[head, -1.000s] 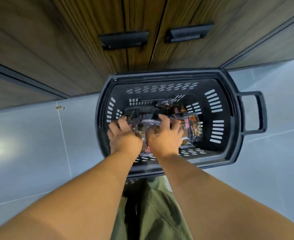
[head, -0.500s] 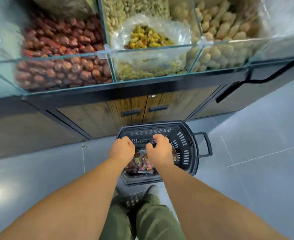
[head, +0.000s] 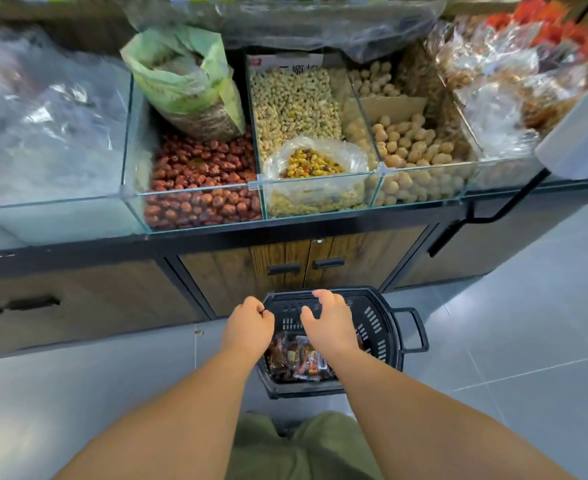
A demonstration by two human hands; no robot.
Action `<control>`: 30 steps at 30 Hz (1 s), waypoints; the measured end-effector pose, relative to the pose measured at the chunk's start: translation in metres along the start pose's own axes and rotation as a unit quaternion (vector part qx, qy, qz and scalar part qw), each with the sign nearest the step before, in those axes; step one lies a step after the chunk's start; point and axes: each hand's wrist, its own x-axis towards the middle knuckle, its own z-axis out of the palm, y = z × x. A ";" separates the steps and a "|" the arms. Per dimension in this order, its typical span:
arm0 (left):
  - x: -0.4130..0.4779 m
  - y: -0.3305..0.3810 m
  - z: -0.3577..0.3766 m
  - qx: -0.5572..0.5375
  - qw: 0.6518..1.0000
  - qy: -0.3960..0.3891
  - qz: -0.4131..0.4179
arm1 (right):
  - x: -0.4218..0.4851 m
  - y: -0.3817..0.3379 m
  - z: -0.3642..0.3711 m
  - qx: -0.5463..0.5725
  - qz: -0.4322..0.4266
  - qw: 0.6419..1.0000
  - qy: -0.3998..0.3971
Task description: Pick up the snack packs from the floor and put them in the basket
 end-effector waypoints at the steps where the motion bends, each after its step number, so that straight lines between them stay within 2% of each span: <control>1: -0.003 -0.002 0.000 -0.008 1.000 0.004 -0.005 | -0.002 0.000 0.000 -0.004 -0.003 1.000 -0.006; 11: -0.018 -0.001 -0.008 -0.081 0.987 0.128 -0.053 | 0.001 -0.014 -0.009 -0.018 -0.058 0.998 -0.023; 19: -0.026 -0.028 -0.018 -0.111 0.977 0.170 -0.067 | -0.006 -0.029 0.009 -0.035 -0.095 0.993 -0.057; 25: -0.038 -0.065 -0.045 -0.150 0.962 0.209 -0.089 | -0.022 -0.063 0.037 -0.063 -0.116 0.989 -0.069; 30: -0.064 -0.128 -0.079 -0.155 0.949 0.245 -0.124 | -0.063 -0.106 0.088 -0.083 -0.160 0.979 -0.096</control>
